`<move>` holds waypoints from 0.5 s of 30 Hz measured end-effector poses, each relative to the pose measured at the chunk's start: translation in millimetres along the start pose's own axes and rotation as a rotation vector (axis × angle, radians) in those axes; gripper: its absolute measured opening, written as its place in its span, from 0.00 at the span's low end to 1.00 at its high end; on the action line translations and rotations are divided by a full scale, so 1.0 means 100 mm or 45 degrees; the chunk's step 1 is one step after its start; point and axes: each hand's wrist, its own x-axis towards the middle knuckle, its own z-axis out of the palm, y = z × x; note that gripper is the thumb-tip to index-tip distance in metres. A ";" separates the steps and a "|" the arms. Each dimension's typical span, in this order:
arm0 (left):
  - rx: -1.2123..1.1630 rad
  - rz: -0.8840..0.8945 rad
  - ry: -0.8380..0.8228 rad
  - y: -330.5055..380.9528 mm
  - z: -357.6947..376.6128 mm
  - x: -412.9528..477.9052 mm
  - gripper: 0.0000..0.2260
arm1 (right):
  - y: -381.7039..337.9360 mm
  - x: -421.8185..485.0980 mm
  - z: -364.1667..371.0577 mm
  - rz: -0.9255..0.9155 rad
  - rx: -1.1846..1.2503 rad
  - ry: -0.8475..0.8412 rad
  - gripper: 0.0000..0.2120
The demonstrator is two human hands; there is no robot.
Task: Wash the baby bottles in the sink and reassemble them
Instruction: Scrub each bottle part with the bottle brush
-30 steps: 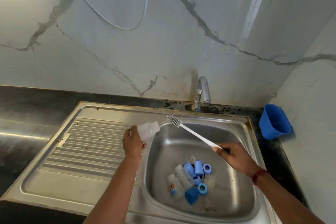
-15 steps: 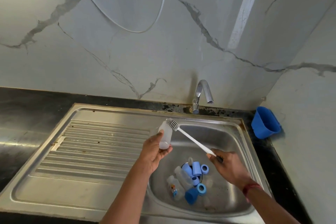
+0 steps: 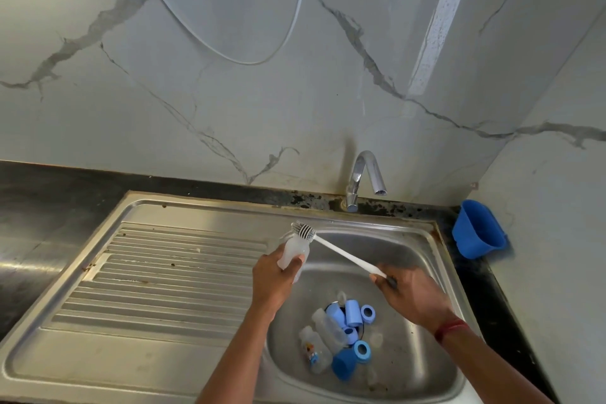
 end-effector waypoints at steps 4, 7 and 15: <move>0.086 -0.083 0.045 -0.10 0.04 0.04 0.26 | 0.00 0.05 -0.07 0.027 -0.063 -0.056 0.20; 0.128 -0.062 0.064 -0.07 0.06 0.03 0.31 | 0.03 0.05 -0.10 0.055 -0.060 -0.083 0.19; 0.434 0.186 -0.028 0.05 0.09 -0.09 0.28 | 0.03 0.08 -0.07 0.050 -0.107 -0.092 0.18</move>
